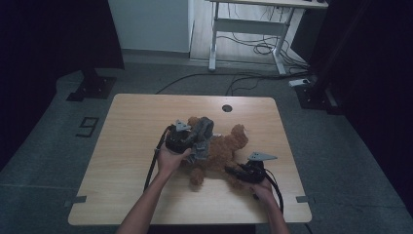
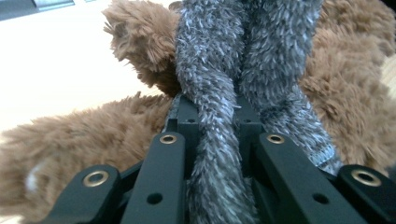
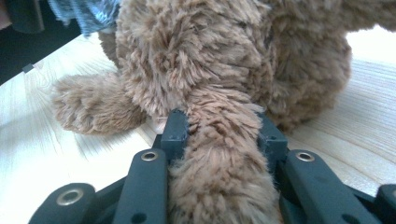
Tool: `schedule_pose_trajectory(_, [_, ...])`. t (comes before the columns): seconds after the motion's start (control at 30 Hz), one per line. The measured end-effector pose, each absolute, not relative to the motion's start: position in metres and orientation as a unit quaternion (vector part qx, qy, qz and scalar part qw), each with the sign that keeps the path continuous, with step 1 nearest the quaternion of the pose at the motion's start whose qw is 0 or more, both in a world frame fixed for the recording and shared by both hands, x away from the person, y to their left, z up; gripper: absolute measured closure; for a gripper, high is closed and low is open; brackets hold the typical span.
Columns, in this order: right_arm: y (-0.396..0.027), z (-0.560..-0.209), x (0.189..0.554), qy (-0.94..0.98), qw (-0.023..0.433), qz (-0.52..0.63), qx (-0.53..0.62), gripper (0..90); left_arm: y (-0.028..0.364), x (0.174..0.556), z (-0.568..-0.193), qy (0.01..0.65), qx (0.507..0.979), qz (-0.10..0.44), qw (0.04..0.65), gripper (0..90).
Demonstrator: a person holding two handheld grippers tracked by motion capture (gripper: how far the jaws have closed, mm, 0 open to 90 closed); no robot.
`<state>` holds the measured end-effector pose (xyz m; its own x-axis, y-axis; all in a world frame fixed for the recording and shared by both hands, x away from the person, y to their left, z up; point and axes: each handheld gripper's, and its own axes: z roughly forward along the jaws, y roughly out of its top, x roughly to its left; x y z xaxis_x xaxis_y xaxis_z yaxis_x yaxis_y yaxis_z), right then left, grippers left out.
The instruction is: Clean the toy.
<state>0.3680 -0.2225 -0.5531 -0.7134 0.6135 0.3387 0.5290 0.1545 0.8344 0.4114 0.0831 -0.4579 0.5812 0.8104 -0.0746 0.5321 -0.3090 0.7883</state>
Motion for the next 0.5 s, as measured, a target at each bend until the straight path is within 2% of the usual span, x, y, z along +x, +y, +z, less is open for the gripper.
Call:
schedule_pose_trajectory(0.23, [-0.222,-0.553,0.368,0.759,0.039,0.528,0.38,64.5,0.111,0.4,-0.447,0.429,0.78,0.188,0.415,77.7])
schedule_pose_trajectory(0.5, [-0.222,-0.553,0.368,0.759,0.038,0.528,0.38,64.5,0.143,0.394,-0.453,0.45,0.766,0.201,0.412,77.6])
